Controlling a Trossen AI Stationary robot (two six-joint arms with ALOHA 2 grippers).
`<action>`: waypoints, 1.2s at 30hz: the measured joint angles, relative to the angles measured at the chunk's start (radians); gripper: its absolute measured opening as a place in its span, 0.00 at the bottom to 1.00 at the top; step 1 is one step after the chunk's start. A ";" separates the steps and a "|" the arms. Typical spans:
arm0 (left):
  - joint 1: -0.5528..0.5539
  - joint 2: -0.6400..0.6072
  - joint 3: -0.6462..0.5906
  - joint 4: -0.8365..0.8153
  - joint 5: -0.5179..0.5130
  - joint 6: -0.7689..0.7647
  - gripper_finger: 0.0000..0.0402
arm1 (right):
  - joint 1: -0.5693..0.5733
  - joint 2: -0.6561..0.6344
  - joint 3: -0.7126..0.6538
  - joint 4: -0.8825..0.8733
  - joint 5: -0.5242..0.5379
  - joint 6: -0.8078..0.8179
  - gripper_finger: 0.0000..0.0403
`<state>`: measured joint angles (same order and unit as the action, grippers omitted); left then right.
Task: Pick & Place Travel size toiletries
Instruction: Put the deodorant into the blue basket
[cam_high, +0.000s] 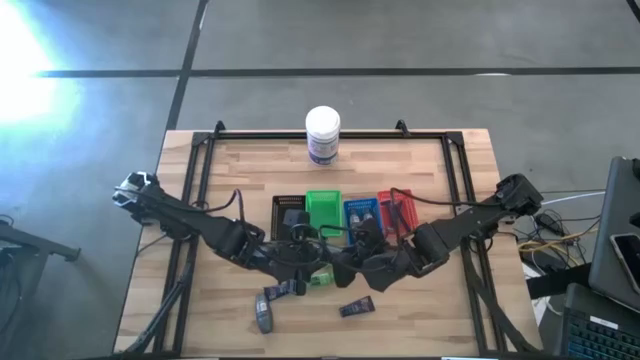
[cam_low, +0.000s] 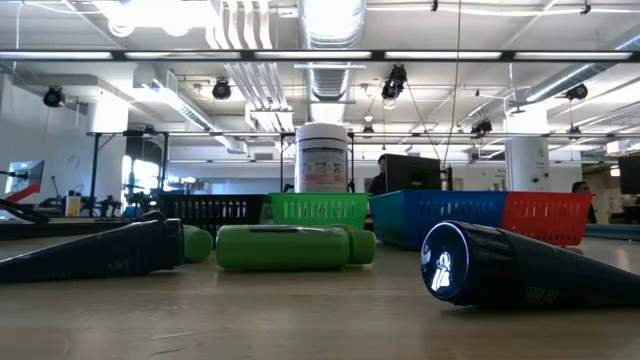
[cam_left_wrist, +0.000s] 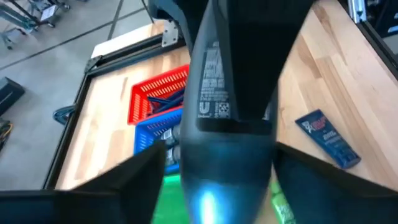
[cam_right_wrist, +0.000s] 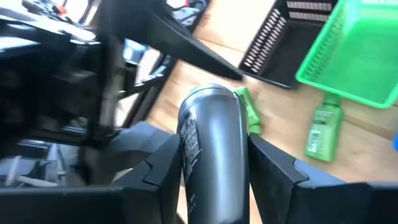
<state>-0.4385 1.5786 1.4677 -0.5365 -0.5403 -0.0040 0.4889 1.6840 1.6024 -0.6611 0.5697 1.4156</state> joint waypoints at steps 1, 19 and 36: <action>0.000 -0.001 0.000 -0.013 -0.002 -0.005 0.79 | 0.000 0.001 0.000 -0.011 -0.002 0.004 0.35; -0.007 -0.185 -0.187 -0.376 0.069 -0.502 0.92 | -0.071 0.057 -0.103 -0.601 0.050 0.307 0.35; -0.115 -0.509 -0.646 -0.149 0.323 -0.838 0.92 | -0.208 0.079 -0.407 -0.274 0.092 0.215 0.42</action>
<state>-0.5530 1.0700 0.8220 -0.6854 -0.2172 -0.8421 0.2813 1.7626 1.1953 -0.9346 0.6621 1.6303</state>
